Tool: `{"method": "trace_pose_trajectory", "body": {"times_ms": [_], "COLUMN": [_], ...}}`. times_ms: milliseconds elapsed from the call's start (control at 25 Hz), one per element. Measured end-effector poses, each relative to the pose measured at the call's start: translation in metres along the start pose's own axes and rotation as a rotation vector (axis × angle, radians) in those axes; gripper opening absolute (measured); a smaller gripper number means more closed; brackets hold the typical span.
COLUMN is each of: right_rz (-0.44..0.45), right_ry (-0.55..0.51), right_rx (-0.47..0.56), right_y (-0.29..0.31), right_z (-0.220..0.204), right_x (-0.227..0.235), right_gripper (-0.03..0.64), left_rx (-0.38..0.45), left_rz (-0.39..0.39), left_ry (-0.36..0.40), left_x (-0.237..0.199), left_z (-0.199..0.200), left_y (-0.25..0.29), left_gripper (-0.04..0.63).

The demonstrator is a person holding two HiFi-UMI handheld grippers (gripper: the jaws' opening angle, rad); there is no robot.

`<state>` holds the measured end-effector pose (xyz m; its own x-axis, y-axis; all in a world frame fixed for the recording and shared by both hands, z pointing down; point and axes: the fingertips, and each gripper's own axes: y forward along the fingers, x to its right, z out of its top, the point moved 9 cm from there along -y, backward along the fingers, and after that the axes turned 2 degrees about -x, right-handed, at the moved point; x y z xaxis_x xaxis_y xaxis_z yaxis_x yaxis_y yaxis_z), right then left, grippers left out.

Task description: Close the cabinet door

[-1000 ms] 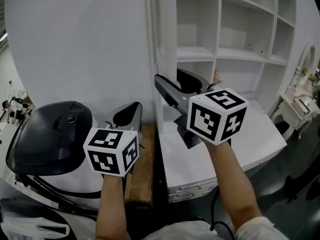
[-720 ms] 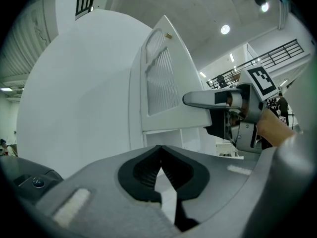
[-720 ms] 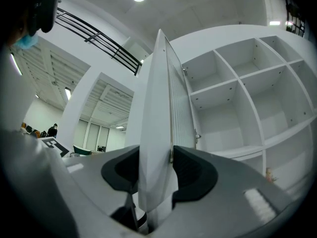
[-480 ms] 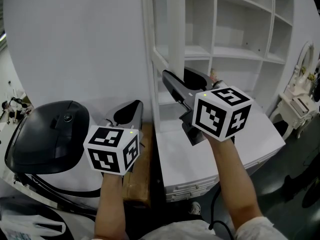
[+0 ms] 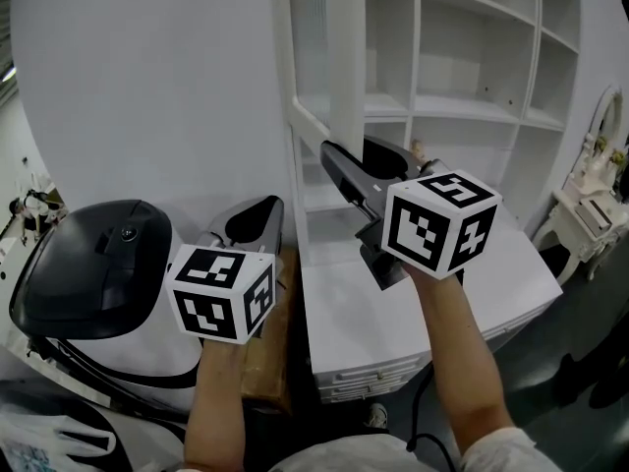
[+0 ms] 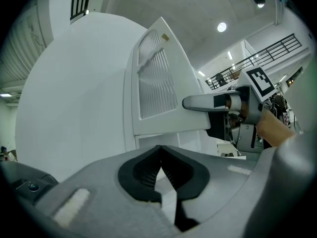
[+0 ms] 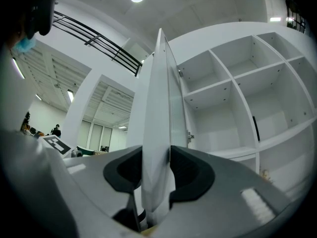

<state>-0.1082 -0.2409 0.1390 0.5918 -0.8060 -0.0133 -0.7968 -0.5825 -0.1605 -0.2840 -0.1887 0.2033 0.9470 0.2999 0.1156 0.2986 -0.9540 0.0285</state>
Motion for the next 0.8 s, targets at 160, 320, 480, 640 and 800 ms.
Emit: {"method": "trace_pose_trajectory", "body": {"times_ms": [160,320,480,640,800], "right_rz": [0.006,0.011,0.010,0.009,0.013], "right_ry": [0.003,-0.004,-0.005,0.001,0.010], "right_rx": [0.004,0.005,0.000,-0.005,-0.003], "right_y": [-0.006,-0.012,-0.017,-0.024,-0.028], "right_z": [0.000,0.002,0.003,0.008,0.008], "right_x": [0.013,0.028,0.043,0.069,0.082], "right_gripper": [0.130,0.116,0.104,0.095,0.087], "left_rx": [-0.001,-0.008,-0.008,-0.014,-0.018], "left_rz": [-0.004,-0.010,-0.009,-0.010,-0.011], "left_ry": [0.007,0.013,0.017,0.019,0.024], "left_x": [0.010,0.020,0.028,0.044,0.052], "left_z": [0.002,0.005,0.007,0.014,0.016], "left_y": [0.012,0.024,0.035,0.055,0.065], "left_gripper": [-0.003,-0.003,-0.003,-0.003,-0.003]}}
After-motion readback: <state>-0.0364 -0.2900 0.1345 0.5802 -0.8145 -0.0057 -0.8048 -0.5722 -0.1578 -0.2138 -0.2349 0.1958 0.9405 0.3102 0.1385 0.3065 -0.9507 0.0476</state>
